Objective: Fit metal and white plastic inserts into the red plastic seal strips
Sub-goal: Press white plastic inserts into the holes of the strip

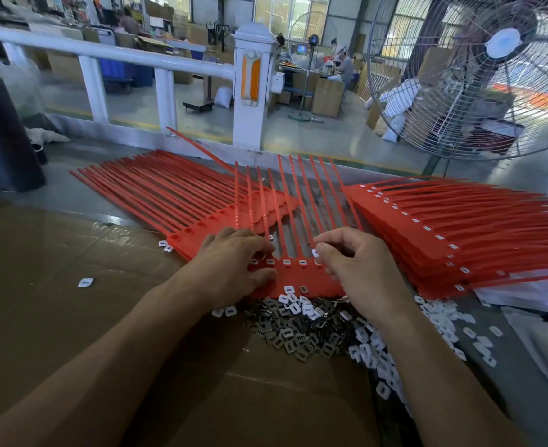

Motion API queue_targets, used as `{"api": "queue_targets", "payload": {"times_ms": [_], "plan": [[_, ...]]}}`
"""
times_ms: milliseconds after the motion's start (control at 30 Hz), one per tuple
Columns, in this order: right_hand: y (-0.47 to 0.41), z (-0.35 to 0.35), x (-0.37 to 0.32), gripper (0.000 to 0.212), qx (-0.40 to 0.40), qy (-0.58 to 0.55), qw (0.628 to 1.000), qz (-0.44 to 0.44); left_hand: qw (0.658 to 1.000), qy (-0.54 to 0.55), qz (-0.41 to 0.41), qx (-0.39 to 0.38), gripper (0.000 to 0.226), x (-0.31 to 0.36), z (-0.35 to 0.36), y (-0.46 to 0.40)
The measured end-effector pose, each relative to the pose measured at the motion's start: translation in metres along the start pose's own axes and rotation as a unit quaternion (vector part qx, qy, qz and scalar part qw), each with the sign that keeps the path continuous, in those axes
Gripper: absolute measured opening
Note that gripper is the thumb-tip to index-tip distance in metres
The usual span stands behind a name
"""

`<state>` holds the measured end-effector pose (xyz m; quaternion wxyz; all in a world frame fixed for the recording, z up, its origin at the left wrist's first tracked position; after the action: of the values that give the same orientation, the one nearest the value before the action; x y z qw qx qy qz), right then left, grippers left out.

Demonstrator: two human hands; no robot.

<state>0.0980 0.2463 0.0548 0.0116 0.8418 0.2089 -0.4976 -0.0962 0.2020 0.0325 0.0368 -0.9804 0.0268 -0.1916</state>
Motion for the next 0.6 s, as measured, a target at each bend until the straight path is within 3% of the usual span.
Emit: {"api": "queue_targets", "payload": {"times_ms": [600], "plan": [[-0.003, -0.004, 0.009, 0.015, 0.020, -0.007, 1.000, 0.020, 1.000, 0.000, 0.000, 0.000, 0.054, -0.001, 0.000, -0.002]]}}
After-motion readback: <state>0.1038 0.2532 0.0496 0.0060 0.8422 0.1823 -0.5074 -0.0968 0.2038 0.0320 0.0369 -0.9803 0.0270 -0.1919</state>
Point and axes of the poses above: each hand's wrist, its own y-axis away from the middle knuckle, its own z-axis out of the palm, x = y × z, the point moved 8 cm from there along -y, towards the middle knuckle, and after that the axes turned 4 degrees about -x, right-handed, at the moved point
